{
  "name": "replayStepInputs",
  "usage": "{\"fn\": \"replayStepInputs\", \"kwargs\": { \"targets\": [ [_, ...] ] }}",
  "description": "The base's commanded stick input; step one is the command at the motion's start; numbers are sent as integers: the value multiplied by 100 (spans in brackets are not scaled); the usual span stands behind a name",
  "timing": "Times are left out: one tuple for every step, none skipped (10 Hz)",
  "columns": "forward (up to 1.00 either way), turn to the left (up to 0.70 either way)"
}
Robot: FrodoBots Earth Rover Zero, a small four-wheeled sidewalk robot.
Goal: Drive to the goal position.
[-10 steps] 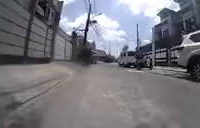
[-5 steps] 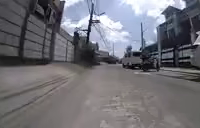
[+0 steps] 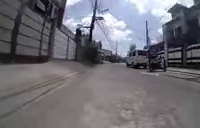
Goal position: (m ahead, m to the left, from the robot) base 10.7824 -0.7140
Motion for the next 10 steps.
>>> {"fn": "replayStepInputs", "kwargs": {
  "targets": [
    [100, -2],
    [100, -2],
    [100, -4],
    [100, -21],
    [100, -34],
    [100, -39],
    [100, -5],
    [100, 0],
    [100, -1],
    [100, -2]
  ]
}}
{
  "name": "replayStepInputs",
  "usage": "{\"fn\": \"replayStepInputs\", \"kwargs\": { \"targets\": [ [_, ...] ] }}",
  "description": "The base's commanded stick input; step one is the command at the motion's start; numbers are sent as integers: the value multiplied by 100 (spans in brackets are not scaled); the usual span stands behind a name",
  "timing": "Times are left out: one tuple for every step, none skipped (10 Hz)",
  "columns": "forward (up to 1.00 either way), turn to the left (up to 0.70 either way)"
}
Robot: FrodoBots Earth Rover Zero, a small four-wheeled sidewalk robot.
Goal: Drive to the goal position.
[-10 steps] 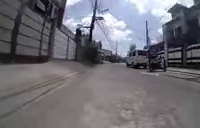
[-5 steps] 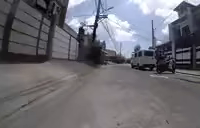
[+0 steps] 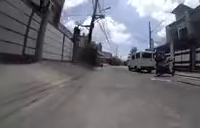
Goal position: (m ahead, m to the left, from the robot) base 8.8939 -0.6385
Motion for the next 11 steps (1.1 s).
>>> {"fn": "replayStepInputs", "kwargs": {
  "targets": [
    [100, -2],
    [100, -2],
    [100, -2],
    [100, -2],
    [100, -2],
    [100, -2],
    [100, -2],
    [100, -2],
    [100, -2],
    [100, -2],
    [100, -8]
  ]
}}
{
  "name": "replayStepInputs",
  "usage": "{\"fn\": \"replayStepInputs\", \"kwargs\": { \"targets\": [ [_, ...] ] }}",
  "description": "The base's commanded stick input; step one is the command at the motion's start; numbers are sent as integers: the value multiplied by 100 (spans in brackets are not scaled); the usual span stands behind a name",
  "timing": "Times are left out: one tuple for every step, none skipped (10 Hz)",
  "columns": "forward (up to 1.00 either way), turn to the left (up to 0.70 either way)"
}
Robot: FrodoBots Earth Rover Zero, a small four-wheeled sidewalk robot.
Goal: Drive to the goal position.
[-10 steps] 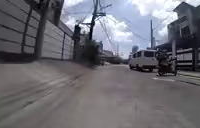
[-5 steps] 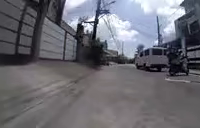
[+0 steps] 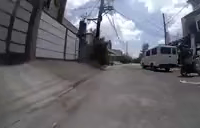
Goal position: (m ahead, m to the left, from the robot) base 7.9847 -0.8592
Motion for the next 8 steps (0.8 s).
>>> {"fn": "replayStepInputs", "kwargs": {
  "targets": [
    [100, -24],
    [100, -40],
    [100, -37],
    [100, -23],
    [100, -8],
    [100, 0],
    [100, 0],
    [100, 0]
  ]
}}
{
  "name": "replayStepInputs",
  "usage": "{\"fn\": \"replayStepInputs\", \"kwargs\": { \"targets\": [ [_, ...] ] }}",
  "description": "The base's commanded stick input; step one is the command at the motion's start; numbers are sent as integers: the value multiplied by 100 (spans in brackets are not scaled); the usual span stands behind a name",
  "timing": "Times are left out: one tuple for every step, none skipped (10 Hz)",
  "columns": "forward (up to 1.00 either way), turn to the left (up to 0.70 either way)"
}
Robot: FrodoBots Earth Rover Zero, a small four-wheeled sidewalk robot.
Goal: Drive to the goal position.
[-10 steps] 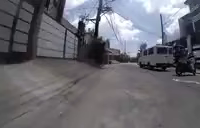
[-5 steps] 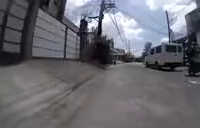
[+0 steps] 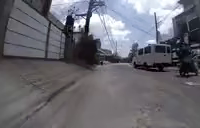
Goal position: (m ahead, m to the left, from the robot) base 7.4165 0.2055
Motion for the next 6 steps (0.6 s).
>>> {"fn": "replayStepInputs", "kwargs": {
  "targets": [
    [100, -3],
    [100, -29],
    [100, -40],
    [100, -40],
    [100, -38],
    [100, -24]
  ]
}}
